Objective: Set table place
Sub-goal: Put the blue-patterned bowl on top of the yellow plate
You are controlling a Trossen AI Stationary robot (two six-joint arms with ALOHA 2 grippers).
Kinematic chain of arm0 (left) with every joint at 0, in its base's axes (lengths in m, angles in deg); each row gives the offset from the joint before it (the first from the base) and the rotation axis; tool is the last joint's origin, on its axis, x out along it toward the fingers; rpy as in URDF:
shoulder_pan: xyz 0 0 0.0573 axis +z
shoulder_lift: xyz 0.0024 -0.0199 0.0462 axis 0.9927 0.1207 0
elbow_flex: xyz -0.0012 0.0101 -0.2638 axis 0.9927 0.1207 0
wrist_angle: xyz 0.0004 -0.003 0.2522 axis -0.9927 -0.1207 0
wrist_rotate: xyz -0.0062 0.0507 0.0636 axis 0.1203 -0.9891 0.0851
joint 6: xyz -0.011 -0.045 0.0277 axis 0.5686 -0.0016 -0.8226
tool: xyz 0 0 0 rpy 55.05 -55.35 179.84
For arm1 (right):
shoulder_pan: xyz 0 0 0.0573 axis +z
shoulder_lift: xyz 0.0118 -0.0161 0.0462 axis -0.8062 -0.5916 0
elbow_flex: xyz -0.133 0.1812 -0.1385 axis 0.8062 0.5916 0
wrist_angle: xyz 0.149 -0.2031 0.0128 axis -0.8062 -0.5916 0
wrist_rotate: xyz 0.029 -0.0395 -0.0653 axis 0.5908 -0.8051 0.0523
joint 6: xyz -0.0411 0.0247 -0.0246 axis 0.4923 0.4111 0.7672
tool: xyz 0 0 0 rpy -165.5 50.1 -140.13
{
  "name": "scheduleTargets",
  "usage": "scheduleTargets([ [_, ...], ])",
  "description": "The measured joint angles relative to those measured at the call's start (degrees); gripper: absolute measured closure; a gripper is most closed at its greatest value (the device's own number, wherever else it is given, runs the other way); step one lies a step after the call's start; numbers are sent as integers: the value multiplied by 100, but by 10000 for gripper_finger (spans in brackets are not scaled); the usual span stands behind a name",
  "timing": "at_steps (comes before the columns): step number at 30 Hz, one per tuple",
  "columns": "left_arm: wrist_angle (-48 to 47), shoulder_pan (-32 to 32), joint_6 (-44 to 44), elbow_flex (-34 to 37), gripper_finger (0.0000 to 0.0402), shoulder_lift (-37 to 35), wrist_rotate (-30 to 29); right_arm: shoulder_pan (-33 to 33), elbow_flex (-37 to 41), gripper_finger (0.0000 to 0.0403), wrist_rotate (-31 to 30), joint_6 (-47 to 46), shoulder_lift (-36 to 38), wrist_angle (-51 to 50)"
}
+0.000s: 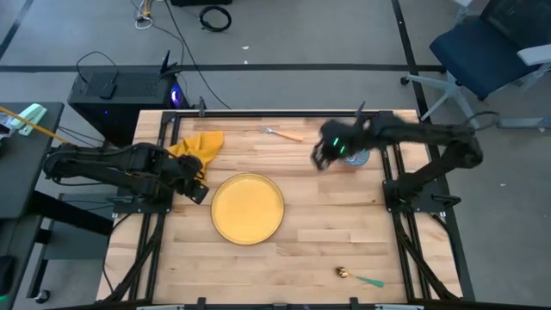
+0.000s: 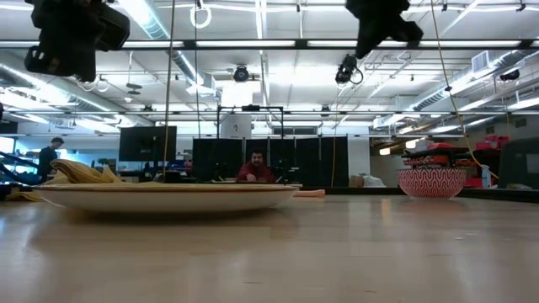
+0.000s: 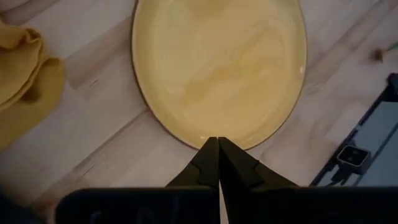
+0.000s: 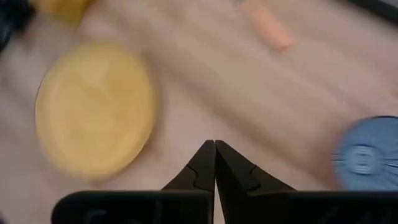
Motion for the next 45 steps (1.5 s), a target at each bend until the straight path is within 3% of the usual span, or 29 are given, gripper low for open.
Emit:
scheduleTargets([
  [6,58,0,1,0,392,0,2,-1326,0,387,30,-80,838,-390],
  [11,58,0,2,0,392,0,2,-2018,0,387,66,-185,1229,-607],
  [22,60,2,2,0,392,0,2,-3086,0,386,283,277,1066,-1363],
  [28,61,2,4,0,392,0,4,-3420,120,358,257,151,957,-2249],
  [36,64,4,4,0,392,0,4,-3463,1879,311,402,-279,1218,-1618],
  [45,68,4,4,0,392,0,4,-4027,3695,307,1094,161,1361,98],
])
